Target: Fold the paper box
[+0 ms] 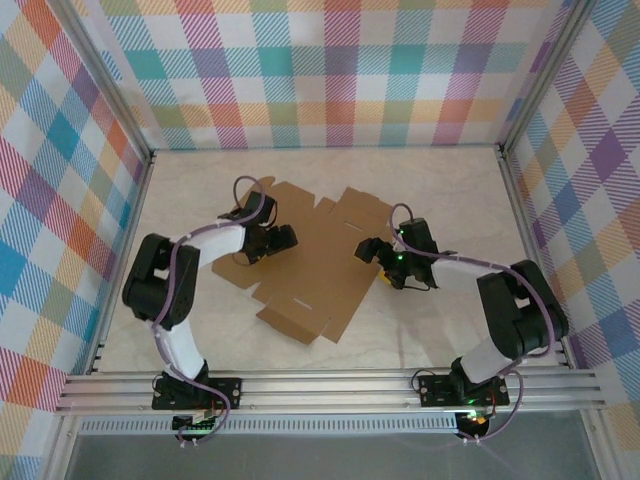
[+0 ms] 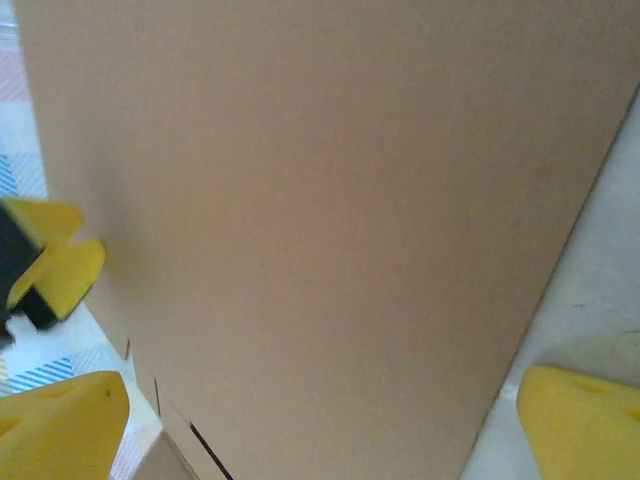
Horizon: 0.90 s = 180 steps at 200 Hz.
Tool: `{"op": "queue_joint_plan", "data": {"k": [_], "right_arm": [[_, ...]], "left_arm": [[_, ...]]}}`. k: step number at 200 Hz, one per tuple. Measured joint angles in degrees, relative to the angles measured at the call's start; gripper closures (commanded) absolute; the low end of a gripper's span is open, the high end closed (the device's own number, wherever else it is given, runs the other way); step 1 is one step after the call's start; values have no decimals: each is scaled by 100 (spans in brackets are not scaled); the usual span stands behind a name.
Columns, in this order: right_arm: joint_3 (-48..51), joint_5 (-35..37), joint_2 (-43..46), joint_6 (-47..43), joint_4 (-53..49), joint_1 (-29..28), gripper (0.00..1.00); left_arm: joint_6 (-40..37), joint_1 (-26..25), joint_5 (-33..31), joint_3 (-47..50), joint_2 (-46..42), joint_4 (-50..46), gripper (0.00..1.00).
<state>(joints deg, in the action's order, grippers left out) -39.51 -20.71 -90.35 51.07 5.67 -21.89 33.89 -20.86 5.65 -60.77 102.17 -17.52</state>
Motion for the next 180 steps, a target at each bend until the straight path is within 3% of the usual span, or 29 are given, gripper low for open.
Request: {"op": "queue_joint_plan", "data": {"k": [45, 88, 138, 180], "right_arm": [[-1152, -354, -979, -83, -365, 188, 0], [-2369, -612, -1834, -702, -481, 481, 0], [-1777, -487, -852, -988, -573, 855, 0], [-984, -400, -251, -820, -721, 667, 0]], "left_arm": [[903, -192, -103, 1294, -1231, 103, 10], [715, -529, -205, 1088, -1502, -562, 9], [-192, -761, -439, -308, -922, -1084, 18], [-688, -566, -719, -463, -424, -1519, 33]]}}
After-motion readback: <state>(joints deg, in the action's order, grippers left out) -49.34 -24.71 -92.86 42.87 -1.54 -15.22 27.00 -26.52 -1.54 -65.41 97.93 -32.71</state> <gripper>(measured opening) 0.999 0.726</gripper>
